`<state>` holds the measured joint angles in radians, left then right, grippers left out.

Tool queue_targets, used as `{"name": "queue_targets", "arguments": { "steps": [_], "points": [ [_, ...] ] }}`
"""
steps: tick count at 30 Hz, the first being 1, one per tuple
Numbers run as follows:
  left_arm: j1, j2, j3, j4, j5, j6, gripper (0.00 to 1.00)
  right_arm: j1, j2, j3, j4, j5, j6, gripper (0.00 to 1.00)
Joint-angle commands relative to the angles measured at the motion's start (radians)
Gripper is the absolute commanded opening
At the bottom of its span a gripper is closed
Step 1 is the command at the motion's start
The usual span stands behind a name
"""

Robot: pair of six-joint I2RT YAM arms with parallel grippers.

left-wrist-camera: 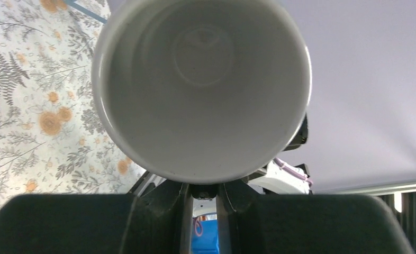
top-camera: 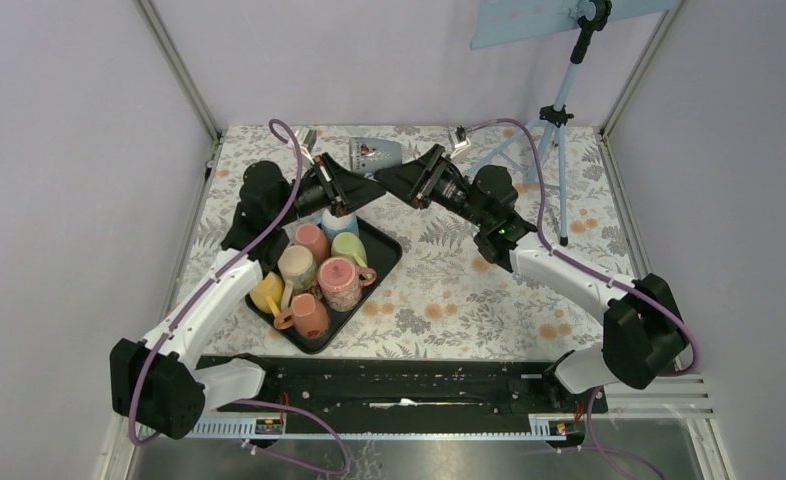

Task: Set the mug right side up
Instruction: Place the cup at the center of the board.

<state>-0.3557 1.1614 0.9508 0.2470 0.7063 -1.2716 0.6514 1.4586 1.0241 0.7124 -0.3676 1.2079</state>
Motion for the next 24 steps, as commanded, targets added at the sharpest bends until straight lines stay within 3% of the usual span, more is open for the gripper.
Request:
{"name": "queue_targets", "arguments": {
  "steps": [1,9,17,24],
  "points": [
    [-0.003,-0.005,0.067,-0.035,-0.019,0.099,0.0,0.033,-0.081,-0.009,-0.011,0.006,-0.093,0.62],
    [-0.004,0.016,0.154,-0.203,-0.051,0.234,0.0,0.034,-0.146,-0.034,-0.155,0.061,-0.176,0.82],
    [-0.049,0.111,0.299,-0.448,-0.133,0.439,0.0,0.034,-0.392,-0.077,-0.584,0.305,-0.399,1.0],
    [-0.18,0.291,0.526,-0.713,-0.366,0.638,0.0,0.034,-0.567,-0.021,-1.039,0.605,-0.502,1.0]
  ]
}}
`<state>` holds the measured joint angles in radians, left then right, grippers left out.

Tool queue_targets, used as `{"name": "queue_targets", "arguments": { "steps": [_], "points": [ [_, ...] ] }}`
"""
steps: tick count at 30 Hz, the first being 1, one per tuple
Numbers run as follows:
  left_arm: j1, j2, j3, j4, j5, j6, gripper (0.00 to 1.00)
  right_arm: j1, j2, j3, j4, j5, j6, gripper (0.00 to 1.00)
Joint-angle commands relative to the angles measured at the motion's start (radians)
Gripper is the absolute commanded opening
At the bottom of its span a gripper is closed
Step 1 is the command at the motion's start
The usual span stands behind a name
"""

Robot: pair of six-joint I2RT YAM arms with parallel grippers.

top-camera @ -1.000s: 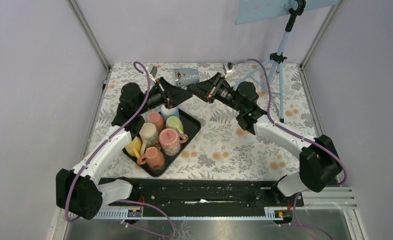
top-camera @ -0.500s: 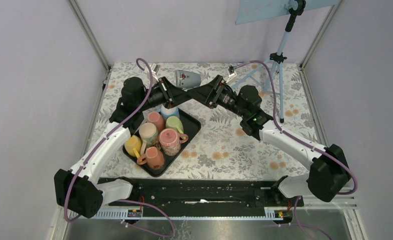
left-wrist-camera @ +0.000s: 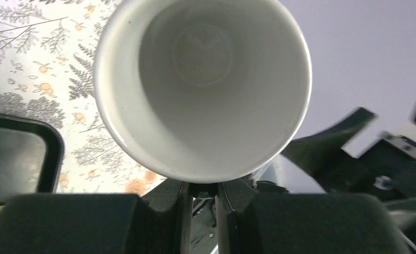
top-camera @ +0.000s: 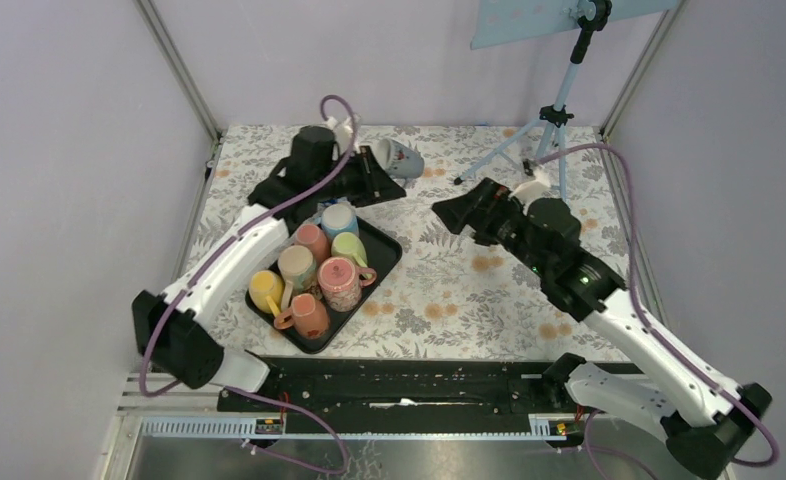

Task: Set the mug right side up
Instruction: Place the cup at the center of the board.

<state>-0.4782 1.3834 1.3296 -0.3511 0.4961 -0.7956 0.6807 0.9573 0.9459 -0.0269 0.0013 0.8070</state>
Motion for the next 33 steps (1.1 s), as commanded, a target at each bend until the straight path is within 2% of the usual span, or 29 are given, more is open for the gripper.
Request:
{"name": "queue_targets", "arguments": {
  "steps": [1,9,20,24,33],
  "points": [
    [-0.076,0.105,0.182,-0.144,-0.198,0.186,0.0,0.004,-0.083,0.064,-0.342,0.272,-0.108,1.0],
    [-0.171,0.42,0.439,-0.306,-0.475,0.308,0.0,0.003,-0.147,0.106,-0.497,0.388,-0.17,1.0],
    [-0.183,0.82,0.816,-0.43,-0.728,0.395,0.0,0.004,-0.133,0.109,-0.541,0.346,-0.171,1.0],
    [-0.168,0.924,0.921,-0.458,-0.732,0.414,0.0,0.006,-0.126,0.11,-0.55,0.335,-0.169,1.0],
    [-0.108,1.051,1.005,-0.49,-0.641,0.416,0.0,0.004,-0.101,0.109,-0.55,0.307,-0.159,1.0]
  ]
}}
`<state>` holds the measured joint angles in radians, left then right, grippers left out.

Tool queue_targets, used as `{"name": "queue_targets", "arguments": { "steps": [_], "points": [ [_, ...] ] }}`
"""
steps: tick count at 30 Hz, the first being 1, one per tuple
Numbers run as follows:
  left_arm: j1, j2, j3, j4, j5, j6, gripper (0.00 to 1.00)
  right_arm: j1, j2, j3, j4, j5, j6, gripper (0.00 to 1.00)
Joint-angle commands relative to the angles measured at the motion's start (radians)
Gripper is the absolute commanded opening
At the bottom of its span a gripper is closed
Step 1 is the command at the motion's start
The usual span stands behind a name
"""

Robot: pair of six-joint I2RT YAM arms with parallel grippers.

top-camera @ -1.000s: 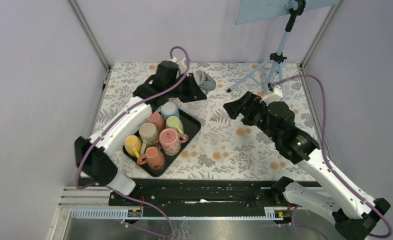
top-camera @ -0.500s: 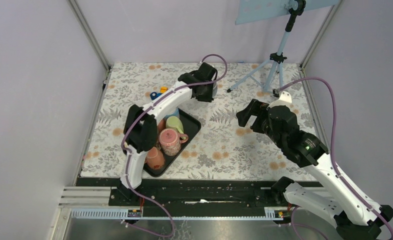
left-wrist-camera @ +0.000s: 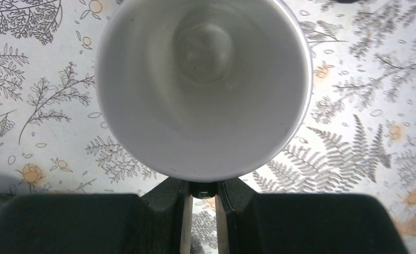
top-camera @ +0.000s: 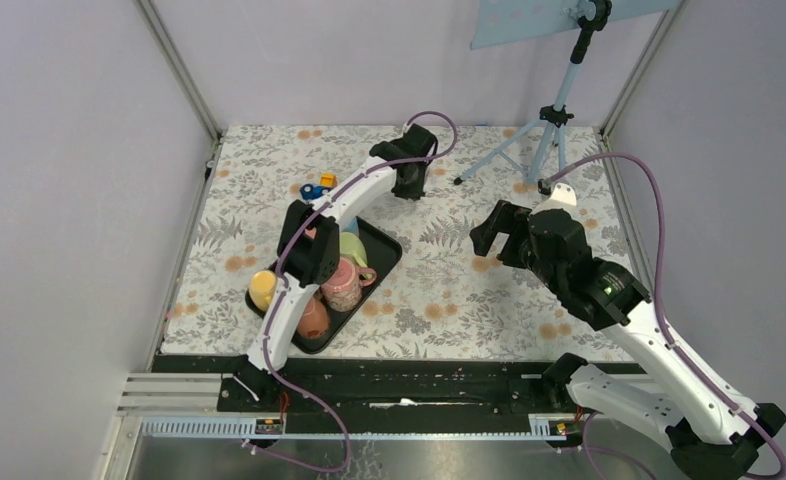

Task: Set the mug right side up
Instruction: Place the cup at the center of the board.

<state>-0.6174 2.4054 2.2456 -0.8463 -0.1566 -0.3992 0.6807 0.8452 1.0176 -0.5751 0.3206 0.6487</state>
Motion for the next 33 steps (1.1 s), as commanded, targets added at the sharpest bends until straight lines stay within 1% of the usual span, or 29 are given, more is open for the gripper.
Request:
{"name": "queue_targets", "arguments": {
  "steps": [1,9,11,12,16,19,21,24,29,32,33],
  "points": [
    [0.033,0.037,0.092,0.003,0.013,0.022,0.0,0.005,0.014,0.036,0.0,-0.013,0.0,1.0],
    [0.045,0.065,0.089,0.004,0.023,0.016,0.0,0.005,0.021,0.025,0.013,-0.025,0.007,1.0],
    [0.046,0.064,0.084,0.004,0.025,0.013,0.03,0.004,0.021,0.023,0.015,-0.026,0.008,1.0],
    [0.047,0.065,0.082,0.004,0.027,0.012,0.06,0.004,0.022,0.021,0.015,-0.028,0.008,1.0],
    [0.048,0.06,0.077,0.005,0.034,0.012,0.25,0.003,0.023,0.019,0.016,-0.031,0.009,1.0],
    [0.047,0.049,0.078,0.01,0.034,0.014,0.35,0.003,0.023,0.018,0.018,-0.036,0.007,1.0],
    [0.048,0.04,0.08,0.011,0.033,0.018,0.4,0.004,0.023,0.018,0.017,-0.038,0.006,1.0],
    [0.05,0.022,0.081,0.013,0.033,0.026,0.51,0.004,0.02,0.015,0.018,-0.04,0.007,1.0],
    [0.05,-0.017,0.072,0.013,0.039,0.036,0.64,0.005,0.019,0.011,0.018,-0.041,0.005,1.0],
    [0.048,-0.065,0.042,0.026,0.043,0.044,0.79,0.005,0.024,0.01,0.02,-0.043,0.003,1.0],
    [0.047,-0.089,0.02,0.038,0.044,0.046,0.83,0.004,0.025,0.01,0.022,-0.046,0.001,1.0]
  ]
}}
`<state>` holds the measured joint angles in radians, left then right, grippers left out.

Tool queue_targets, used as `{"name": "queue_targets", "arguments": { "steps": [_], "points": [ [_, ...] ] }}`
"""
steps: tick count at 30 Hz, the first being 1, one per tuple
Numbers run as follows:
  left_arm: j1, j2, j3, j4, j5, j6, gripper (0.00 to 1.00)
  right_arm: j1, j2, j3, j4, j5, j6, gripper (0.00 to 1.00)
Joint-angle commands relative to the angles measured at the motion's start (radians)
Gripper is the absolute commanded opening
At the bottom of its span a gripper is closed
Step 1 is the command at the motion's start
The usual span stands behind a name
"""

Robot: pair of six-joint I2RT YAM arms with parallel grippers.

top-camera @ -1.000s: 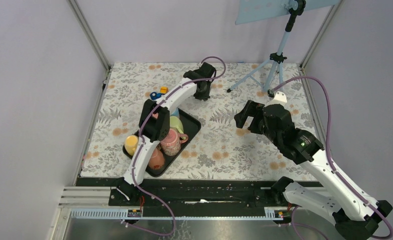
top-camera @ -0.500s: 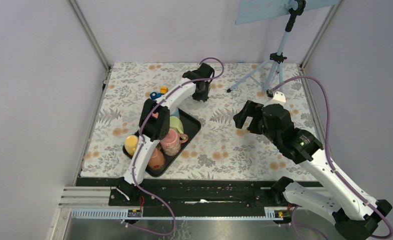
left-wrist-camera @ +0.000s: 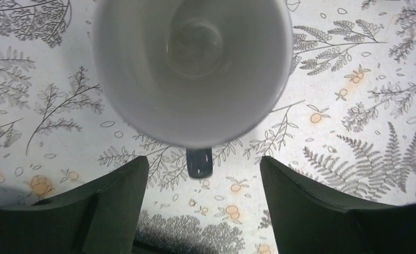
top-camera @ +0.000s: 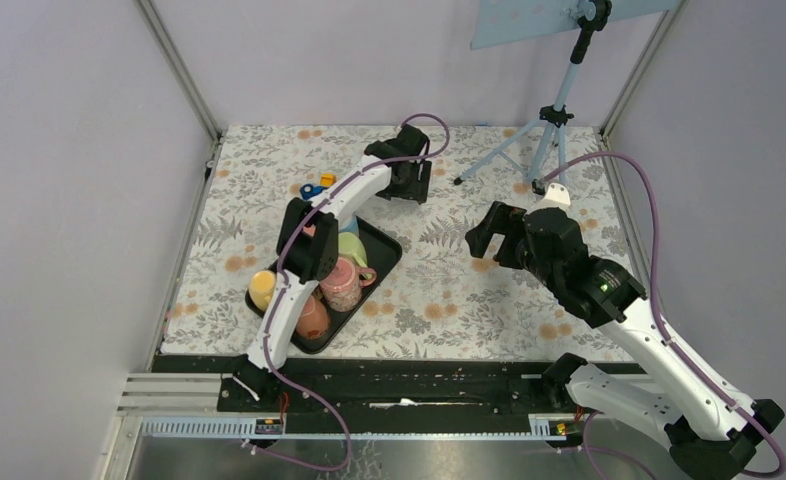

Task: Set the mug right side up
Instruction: Place the cup at the center of the board, then turn over the cup on the tray.

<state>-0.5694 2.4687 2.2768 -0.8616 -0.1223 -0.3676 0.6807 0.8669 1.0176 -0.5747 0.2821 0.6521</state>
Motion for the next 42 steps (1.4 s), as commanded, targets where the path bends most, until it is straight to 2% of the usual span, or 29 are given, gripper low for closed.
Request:
{"name": "queue_targets", "arguments": {
  "steps": [1,2,3,12,21,30,37,42],
  "points": [
    [0.0,-0.182,-0.037,0.066,0.011,0.014,0.87,0.004,0.005,0.009,0.023,-0.01,-0.008,1.0],
    [-0.001,-0.209,-0.062,0.075,0.013,0.013,0.95,0.005,0.008,0.009,0.027,-0.011,-0.013,1.0],
    [0.0,-0.236,-0.082,0.08,0.015,0.013,0.98,0.005,0.012,0.009,0.03,-0.018,-0.022,1.0],
    [-0.01,-0.535,-0.325,0.13,0.018,-0.007,0.99,0.004,0.068,-0.02,0.137,-0.173,-0.153,1.0],
    [-0.009,-0.91,-0.652,0.217,0.039,-0.06,0.99,0.01,0.194,-0.106,0.399,-0.392,-0.208,1.0],
    [-0.01,-1.243,-0.884,0.205,0.07,-0.082,0.99,0.057,0.429,-0.081,0.545,-0.353,-0.211,1.0],
    [-0.012,-1.407,-1.018,0.149,0.078,-0.127,0.99,0.097,0.672,0.011,0.661,-0.334,-0.209,1.0],
    [-0.012,-1.491,-1.067,0.122,0.072,-0.158,0.99,0.11,0.8,0.089,0.671,-0.315,-0.22,1.0]
  ]
}}
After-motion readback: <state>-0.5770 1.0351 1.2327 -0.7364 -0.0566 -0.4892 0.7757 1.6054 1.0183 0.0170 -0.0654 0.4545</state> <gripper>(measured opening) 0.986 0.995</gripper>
